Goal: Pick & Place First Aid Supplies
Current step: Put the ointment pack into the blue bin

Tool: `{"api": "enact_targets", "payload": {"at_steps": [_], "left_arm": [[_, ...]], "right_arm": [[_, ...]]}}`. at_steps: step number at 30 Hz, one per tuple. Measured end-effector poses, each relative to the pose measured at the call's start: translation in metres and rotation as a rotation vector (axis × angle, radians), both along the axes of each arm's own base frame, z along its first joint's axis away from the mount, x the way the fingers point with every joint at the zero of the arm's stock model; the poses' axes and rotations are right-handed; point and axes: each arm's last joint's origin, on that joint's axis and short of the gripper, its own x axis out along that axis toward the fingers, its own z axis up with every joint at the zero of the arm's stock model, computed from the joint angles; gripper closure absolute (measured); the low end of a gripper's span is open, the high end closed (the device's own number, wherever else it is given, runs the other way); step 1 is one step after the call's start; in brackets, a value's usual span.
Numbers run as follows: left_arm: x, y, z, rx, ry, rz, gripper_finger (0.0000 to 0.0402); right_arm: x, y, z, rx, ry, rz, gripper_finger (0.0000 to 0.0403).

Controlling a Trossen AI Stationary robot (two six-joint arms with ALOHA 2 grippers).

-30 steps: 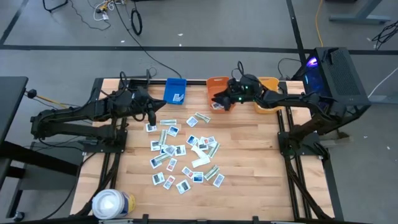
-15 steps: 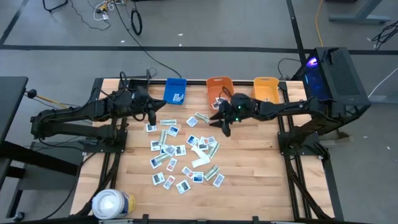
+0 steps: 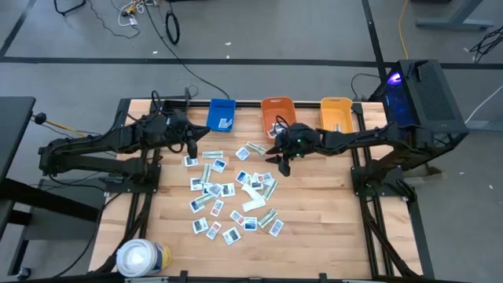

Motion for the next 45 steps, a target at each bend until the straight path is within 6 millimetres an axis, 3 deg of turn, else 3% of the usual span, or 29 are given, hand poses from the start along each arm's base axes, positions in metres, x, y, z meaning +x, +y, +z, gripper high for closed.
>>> {"api": "enact_targets", "payload": {"at_steps": [10,17,28,34,45], "left_arm": [[0.0,0.0,0.0,-0.001,0.0,0.0,0.039],[0.001,-0.002,0.0,-0.012,-0.001,-0.047,0.039],[0.031,-0.019,-0.015,-0.024,0.061,-0.193,0.039],[0.037,-0.023,-0.02,-0.027,0.088,-0.213,0.039],[0.037,-0.023,-0.02,-0.021,0.089,-0.194,0.039]], "right_arm": [[0.006,0.0,-0.009,0.016,-0.002,0.037,0.0242],[0.014,0.014,-0.015,0.016,-0.022,0.1,0.0237],[0.018,0.016,-0.023,0.04,0.009,0.036,0.0213],[0.015,0.018,-0.026,0.004,0.033,0.12,0.0213],[0.019,0.018,-0.056,0.01,0.147,0.153,0.0215]]}}
